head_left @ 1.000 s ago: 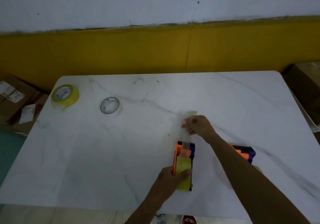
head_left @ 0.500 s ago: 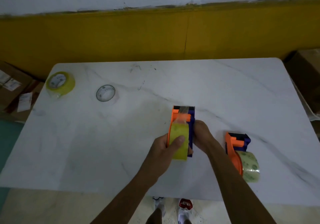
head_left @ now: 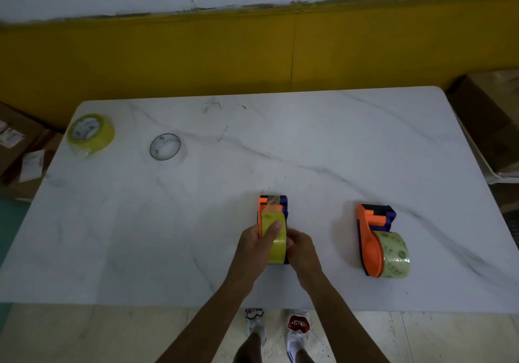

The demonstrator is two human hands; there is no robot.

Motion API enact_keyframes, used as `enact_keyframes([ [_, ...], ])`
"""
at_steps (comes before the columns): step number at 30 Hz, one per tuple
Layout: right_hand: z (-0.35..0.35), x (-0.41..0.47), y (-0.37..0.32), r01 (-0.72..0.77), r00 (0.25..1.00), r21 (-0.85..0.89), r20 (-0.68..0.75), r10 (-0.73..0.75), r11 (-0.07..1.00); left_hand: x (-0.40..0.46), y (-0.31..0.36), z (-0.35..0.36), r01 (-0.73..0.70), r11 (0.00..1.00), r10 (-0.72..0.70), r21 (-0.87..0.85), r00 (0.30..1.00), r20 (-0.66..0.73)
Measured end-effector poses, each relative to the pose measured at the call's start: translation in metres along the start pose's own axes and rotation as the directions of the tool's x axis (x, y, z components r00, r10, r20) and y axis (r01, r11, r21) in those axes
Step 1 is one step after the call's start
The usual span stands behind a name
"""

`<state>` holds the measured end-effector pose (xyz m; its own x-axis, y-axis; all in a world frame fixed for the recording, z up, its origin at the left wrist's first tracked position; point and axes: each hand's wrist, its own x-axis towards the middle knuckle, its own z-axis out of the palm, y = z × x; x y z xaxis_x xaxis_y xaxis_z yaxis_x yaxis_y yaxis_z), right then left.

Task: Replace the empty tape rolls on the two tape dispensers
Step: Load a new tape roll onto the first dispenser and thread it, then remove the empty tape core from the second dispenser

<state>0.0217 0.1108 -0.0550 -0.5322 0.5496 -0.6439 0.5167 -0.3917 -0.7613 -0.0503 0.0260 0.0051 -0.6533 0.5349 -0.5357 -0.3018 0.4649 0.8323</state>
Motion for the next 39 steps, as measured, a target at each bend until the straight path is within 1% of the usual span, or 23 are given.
enact_keyframes([
  [2, 0.0, -0.004, -0.001, -0.015, 1.0, -0.152, 0.003, 0.015, 0.988, 0.0, -0.005, -0.002, 0.003, 1.0, -0.004, 0.026, 1.0, 0.008],
  [3, 0.0, -0.007, -0.004, -0.017, 1.0, -0.283, -0.027, 0.01, 0.959, 0.001, -0.006, -0.002, -0.003, 0.999, 0.002, 0.045, 1.0, 0.014],
  [4, 0.0, -0.009, -0.009, -0.017, 0.997, -0.482, -0.078, -0.023, 0.876, 0.002, -0.007, -0.003, -0.007, 0.998, 0.006, 0.065, 1.0, 0.009],
  [6, -0.001, -0.017, -0.019, -0.048, 0.977, -0.827, -0.157, -0.147, 0.56, 0.005, -0.011, -0.005, -0.01, 0.994, 0.011, 0.105, 1.0, -0.011],
  [7, -0.002, -0.023, -0.023, -0.052, 0.968, -0.89, -0.157, -0.197, 0.454, 0.005, -0.014, -0.005, -0.016, 0.992, 0.018, 0.128, 1.0, -0.011],
  [8, -0.003, -0.028, -0.026, -0.034, 0.964, -0.914, -0.138, -0.229, 0.405, 0.005, -0.017, -0.004, -0.021, 0.989, 0.022, 0.147, 1.0, -0.007],
  [11, -0.017, -0.045, -0.032, 0.036, 0.944, -0.936, -0.083, -0.319, 0.35, 0.005, -0.021, -0.006, 0.028, 0.984, -0.028, 0.174, 1.0, 0.0],
  [13, -0.041, -0.056, -0.04, 0.082, 0.905, -0.918, -0.095, -0.414, 0.388, 0.006, -0.012, -0.01, 0.044, 0.948, -0.029, 0.316, 0.998, -0.052],
  [14, -0.058, -0.06, -0.044, 0.113, 0.872, -0.89, -0.125, -0.474, 0.442, 0.007, -0.007, -0.011, 0.052, 0.902, 0.016, 0.429, 0.988, -0.154],
  [16, -0.093, -0.066, -0.05, 0.194, 0.763, -0.807, -0.233, -0.603, 0.557, -0.001, 0.007, -0.01, 0.025, 0.825, 0.225, 0.564, 0.902, -0.368],
  [17, -0.112, -0.065, -0.05, 0.221, 0.706, -0.767, -0.3, -0.641, 0.602, -0.007, 0.014, -0.006, -0.097, 0.813, 0.382, 0.575, 0.832, -0.401],
  [18, -0.13, -0.064, -0.049, 0.229, 0.674, -0.725, -0.364, -0.643, 0.65, -0.013, 0.022, 0.003, -0.233, 0.785, 0.503, 0.574, 0.78, -0.372],
  [19, -0.148, -0.063, -0.046, 0.229, 0.669, -0.673, -0.416, -0.616, 0.703, -0.019, 0.032, 0.018, -0.352, 0.763, 0.566, 0.542, 0.768, -0.298],
  [21, -0.179, -0.061, -0.037, 0.223, 0.718, -0.522, -0.483, -0.501, 0.823, -0.023, 0.038, 0.061, -0.439, 0.806, 0.511, 0.397, 0.855, -0.091],
  [23, -0.199, -0.061, -0.023, 0.24, 0.775, -0.366, -0.485, -0.405, 0.899, -0.029, 0.037, 0.115, -0.31, 0.932, 0.306, 0.186, 0.951, 0.046],
  [24, -0.205, -0.061, -0.015, 0.254, 0.796, -0.327, -0.464, -0.389, 0.91, -0.032, 0.034, 0.141, -0.163, 0.983, 0.156, 0.078, 0.984, 0.089],
  [25, -0.209, -0.062, -0.007, 0.268, 0.815, -0.313, -0.43, -0.387, 0.911, -0.034, 0.028, 0.165, -0.038, 0.999, 0.039, -0.007, 0.99, 0.132],
  [27, -0.214, -0.061, 0.008, 0.278, 0.864, -0.314, -0.331, -0.379, 0.908, -0.035, 0.014, 0.198, 0.095, 0.995, -0.097, 0.022, 0.975, 0.198],
  [28, -0.215, -0.061, 0.015, 0.255, 0.898, -0.311, -0.276, -0.343, 0.916, -0.034, 0.01, 0.206, 0.152, 0.988, -0.155, 0.031, 0.971, 0.18],
  [30, -0.213, -0.059, 0.027, 0.205, 0.946, -0.313, -0.18, -0.269, 0.927, -0.024, 0.009, 0.213, 0.237, 0.97, -0.23, -0.055, 0.966, 0.114],
  [33, -0.211, -0.055, 0.037, 0.217, 0.953, -0.266, -0.151, -0.263, 0.939, -0.012, 0.019, 0.209, 0.294, 0.941, -0.283, -0.166, 0.955, 0.087],
  [35, -0.211, -0.054, 0.037, 0.254, 0.94, -0.21, -0.178, -0.292, 0.944, -0.01, 0.029, 0.203, 0.292, 0.943, -0.278, -0.158, 0.955, 0.103],
  [39, -0.221, -0.059, 0.019, 0.3, 0.905, -0.247, -0.232, -0.357, 0.921, -0.009, 0.041, 0.197, 0.25, 0.966, -0.241, -0.068, 0.963, 0.121],
])
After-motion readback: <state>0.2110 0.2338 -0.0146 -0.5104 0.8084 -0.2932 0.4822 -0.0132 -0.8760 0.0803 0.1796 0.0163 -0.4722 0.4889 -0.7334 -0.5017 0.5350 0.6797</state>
